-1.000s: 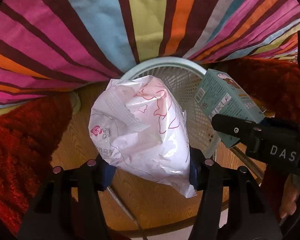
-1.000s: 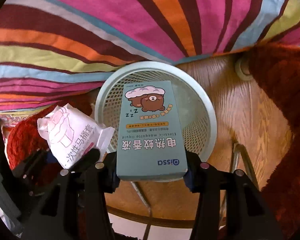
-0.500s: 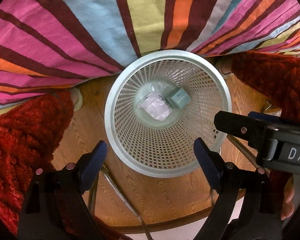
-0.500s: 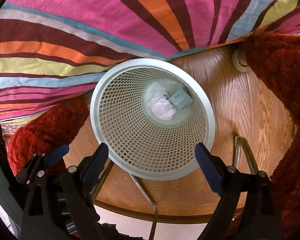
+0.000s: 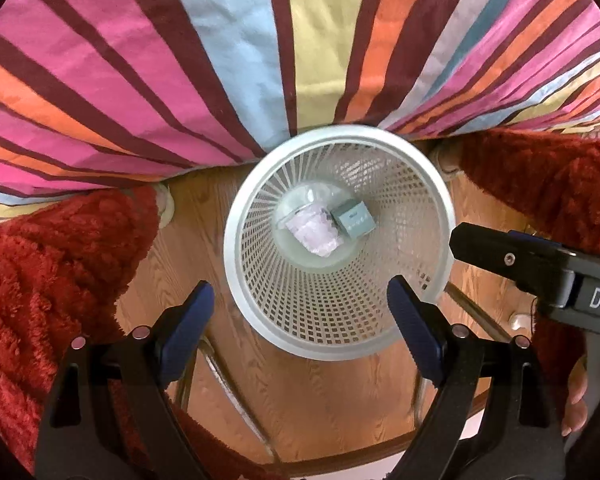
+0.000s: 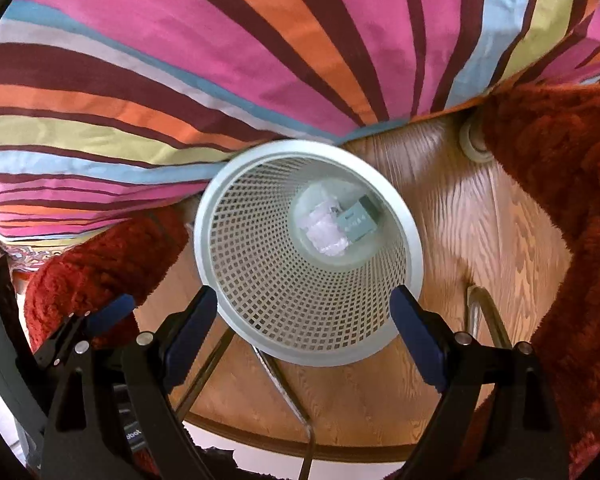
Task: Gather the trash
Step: 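Move both tools back toward the boxes on the bed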
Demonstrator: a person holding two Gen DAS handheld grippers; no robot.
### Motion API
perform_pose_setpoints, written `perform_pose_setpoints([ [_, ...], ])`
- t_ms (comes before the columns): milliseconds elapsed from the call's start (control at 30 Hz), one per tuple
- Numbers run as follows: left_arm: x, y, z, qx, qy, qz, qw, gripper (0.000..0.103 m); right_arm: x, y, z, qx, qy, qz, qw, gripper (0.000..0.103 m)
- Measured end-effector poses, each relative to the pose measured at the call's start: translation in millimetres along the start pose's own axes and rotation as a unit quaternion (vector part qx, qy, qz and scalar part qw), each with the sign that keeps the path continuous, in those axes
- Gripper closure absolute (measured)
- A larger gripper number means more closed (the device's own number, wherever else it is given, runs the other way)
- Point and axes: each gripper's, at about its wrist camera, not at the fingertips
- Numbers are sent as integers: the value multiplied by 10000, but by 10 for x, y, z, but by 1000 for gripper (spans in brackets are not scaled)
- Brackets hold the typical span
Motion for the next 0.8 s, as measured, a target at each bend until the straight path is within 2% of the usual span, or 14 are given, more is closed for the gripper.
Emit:
perform_pose_setpoints([
  [167, -49, 71, 242, 88, -507, 75, 9986, 17, -58, 172, 284, -1, -577, 434, 9974, 19],
  [300, -98, 141, 456, 169, -971, 114, 9951, 17, -116, 317, 645, 89, -1280, 884, 9878, 19],
  [433, -142, 262, 686, 191, -1414, 266, 9894, 17, -160, 449, 1084, 14, -2134, 1402, 9669, 19],
  [567, -141, 442, 968, 450, -2008, 452, 9776, 17, -116, 572, 1501, 83, -2871, 1684, 9429, 19],
  [667, -92, 533, 1146, 687, -2392, 490, 9673, 17, -22, 675, 1742, 160, -3194, 1838, 9295, 19],
  [800, 98, 676, 1358, 823, -2759, 474, 9565, 17, 155, 774, 1961, 75, -3533, 1967, 9146, 19],
])
Point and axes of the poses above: each gripper's, at about its wrist camera, not at the fingertips, and z roughly against the way its jaws point, y to its left, x to its top, and after that the axes turned 13 degrees about x, right-handed
